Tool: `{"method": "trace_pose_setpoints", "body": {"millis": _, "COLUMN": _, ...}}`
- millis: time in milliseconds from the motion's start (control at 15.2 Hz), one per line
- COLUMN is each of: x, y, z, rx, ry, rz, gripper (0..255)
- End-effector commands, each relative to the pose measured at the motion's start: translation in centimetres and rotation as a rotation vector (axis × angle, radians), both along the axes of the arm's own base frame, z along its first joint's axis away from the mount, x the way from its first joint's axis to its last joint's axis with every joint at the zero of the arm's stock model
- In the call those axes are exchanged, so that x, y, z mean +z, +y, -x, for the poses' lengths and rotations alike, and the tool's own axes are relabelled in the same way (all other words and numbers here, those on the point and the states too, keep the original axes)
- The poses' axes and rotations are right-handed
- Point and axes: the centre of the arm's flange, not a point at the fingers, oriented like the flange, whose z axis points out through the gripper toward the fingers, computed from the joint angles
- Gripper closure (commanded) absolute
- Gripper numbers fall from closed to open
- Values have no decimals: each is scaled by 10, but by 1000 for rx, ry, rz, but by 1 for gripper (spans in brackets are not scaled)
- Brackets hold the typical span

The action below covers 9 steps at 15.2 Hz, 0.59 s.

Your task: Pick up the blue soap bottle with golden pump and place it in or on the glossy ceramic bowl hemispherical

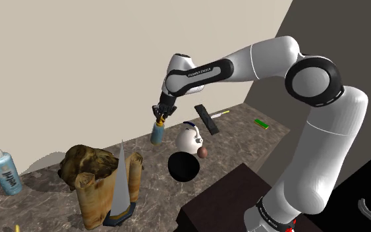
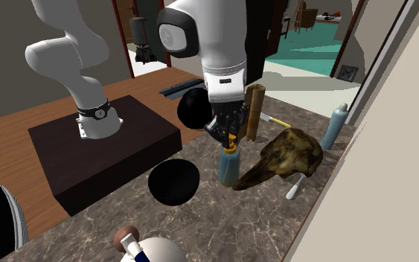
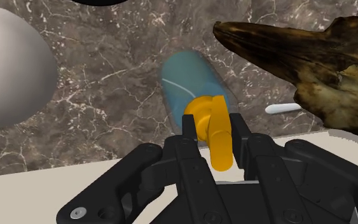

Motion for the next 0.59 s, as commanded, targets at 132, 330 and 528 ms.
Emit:
{"method": "trace_pose_setpoints", "body": {"millis": 132, "x": 18, "y": -7, "z": 10, "rx": 0, "ry": 0, "rz": 0, "gripper": 255}}
{"method": "trace_pose_setpoints", "body": {"millis": 330, "x": 32, "y": -24, "z": 43, "rx": 0, "ry": 0, "rz": 0, "gripper": 255}}
{"method": "trace_pose_setpoints", "body": {"millis": 528, "x": 46, "y": -41, "z": 76, "rx": 0, "ry": 0, "rz": 0, "gripper": 255}}
